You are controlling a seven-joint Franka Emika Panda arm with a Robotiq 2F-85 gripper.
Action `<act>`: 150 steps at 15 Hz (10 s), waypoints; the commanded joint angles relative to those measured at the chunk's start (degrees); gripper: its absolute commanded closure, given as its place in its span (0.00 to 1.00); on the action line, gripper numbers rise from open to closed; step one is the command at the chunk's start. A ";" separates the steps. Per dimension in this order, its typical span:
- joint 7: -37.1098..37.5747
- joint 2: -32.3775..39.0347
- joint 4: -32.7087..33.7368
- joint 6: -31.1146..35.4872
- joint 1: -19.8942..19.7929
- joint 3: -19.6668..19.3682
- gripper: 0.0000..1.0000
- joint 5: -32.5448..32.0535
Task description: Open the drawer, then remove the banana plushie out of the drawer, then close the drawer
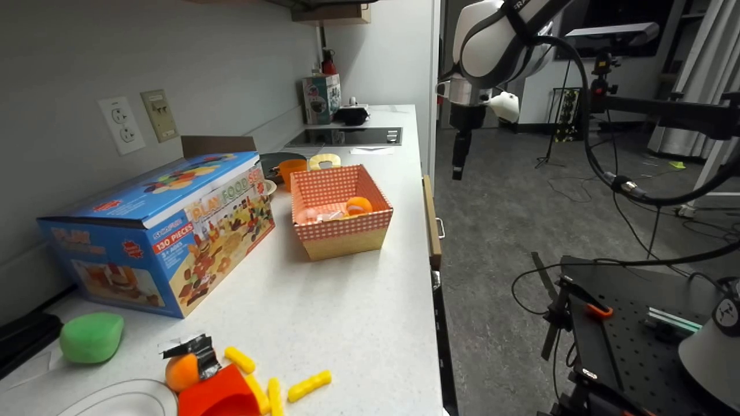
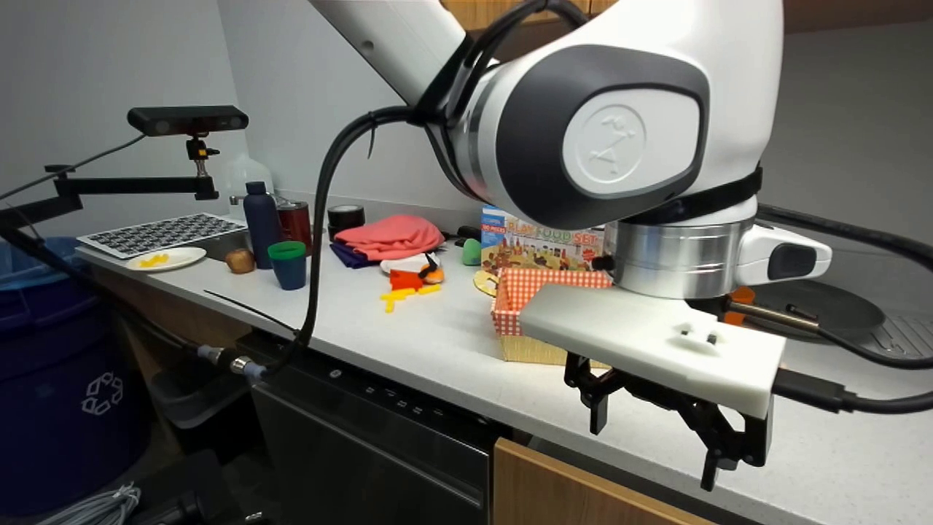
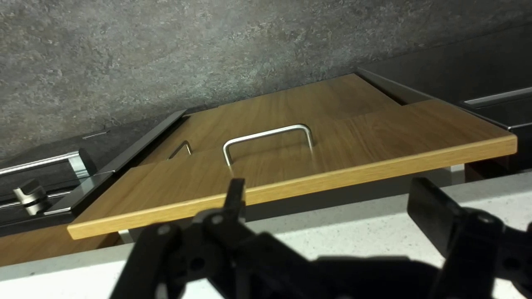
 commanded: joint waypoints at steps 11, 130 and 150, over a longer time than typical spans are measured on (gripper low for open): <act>-12.52 7.72 -6.15 17.43 -8.88 3.89 0.00 1.58; -32.27 26.21 11.69 11.18 -26.70 19.25 0.00 18.15; -21.83 19.50 2.32 2.97 -22.67 7.81 0.00 8.32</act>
